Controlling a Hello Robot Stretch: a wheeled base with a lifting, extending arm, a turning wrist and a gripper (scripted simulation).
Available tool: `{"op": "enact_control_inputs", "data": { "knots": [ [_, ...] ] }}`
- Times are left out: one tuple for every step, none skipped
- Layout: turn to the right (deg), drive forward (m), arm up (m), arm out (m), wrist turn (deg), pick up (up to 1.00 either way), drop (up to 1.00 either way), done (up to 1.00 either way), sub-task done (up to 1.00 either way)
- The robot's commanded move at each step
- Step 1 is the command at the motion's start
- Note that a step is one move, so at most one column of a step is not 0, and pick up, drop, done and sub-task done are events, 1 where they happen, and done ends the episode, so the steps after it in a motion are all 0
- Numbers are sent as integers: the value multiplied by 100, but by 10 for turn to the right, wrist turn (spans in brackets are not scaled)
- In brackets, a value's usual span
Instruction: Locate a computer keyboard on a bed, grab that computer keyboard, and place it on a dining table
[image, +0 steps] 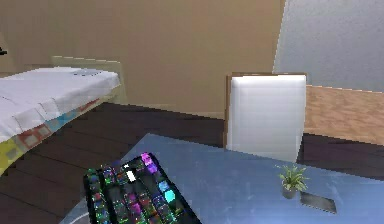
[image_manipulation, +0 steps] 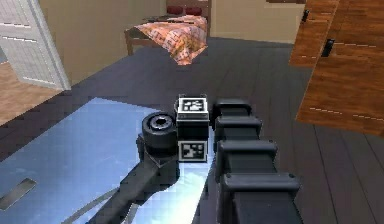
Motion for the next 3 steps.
{"op": "enact_control_inputs", "data": {
  "knots": [
    [0,0,0,0,390,0,0,0,0],
    [0,0,-10,0,0,0,0,0,0],
    [0,0,-32,0,0,0,0,0,0]
  ]
}}
